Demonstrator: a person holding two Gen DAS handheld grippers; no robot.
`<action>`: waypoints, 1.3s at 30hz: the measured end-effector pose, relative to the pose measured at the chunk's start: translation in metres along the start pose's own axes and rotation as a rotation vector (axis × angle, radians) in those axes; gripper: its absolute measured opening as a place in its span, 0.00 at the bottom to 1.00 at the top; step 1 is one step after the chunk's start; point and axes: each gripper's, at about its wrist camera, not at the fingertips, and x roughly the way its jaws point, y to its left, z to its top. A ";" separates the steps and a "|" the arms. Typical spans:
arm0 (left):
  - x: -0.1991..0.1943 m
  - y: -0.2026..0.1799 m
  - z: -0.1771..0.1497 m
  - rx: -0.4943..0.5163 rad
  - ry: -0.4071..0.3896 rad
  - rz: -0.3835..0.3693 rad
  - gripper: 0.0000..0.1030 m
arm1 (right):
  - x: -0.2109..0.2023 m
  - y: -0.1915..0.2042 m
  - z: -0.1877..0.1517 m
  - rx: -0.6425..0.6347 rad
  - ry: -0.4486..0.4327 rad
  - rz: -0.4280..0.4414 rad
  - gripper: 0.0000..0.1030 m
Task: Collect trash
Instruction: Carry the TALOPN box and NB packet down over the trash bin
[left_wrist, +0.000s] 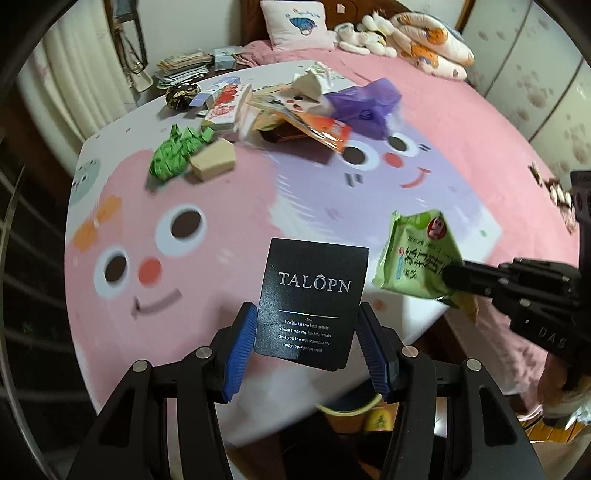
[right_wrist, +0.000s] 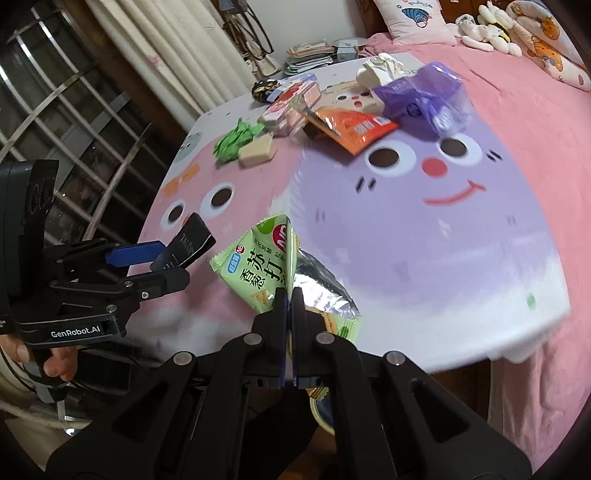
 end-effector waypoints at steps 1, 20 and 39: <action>-0.004 -0.012 -0.013 -0.017 -0.008 -0.003 0.53 | -0.007 -0.002 -0.010 -0.003 0.003 0.004 0.00; 0.074 -0.132 -0.198 -0.168 0.171 -0.014 0.53 | 0.009 -0.100 -0.216 0.219 0.226 -0.074 0.00; 0.345 -0.101 -0.275 -0.220 0.293 -0.016 0.62 | 0.254 -0.214 -0.354 0.525 0.313 -0.182 0.13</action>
